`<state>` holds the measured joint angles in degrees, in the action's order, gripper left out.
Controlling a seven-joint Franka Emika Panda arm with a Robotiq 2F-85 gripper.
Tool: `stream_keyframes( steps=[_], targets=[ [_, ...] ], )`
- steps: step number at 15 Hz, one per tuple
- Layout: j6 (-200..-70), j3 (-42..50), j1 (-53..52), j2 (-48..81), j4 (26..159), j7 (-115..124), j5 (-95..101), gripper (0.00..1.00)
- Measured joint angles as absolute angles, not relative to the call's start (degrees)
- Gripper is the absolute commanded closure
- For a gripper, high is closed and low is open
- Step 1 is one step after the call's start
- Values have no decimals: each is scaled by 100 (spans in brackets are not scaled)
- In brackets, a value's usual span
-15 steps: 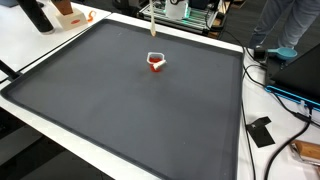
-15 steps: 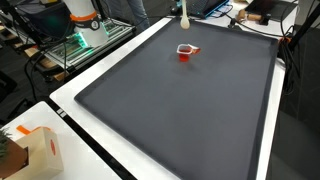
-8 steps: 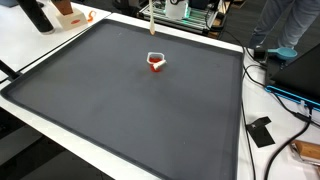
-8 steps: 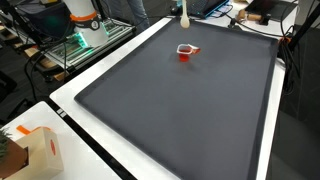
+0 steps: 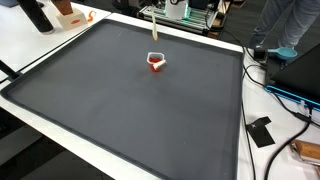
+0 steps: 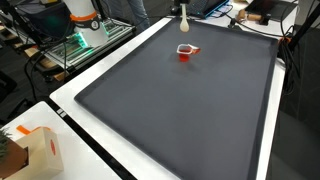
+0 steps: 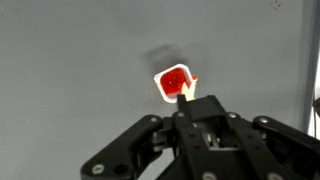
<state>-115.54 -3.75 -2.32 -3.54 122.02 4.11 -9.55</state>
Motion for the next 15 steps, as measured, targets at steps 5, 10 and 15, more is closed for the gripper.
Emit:
stream_keyframes(
  steps=[5,10,15],
  targets=[
    [-11573,-305,-223,67,12189,-122,-1101,94],
    [-11898,-231,-167,401,12195,-452,-1317,94],
    [-12318,-193,-106,607,12250,-516,-1516,94]
  ],
)
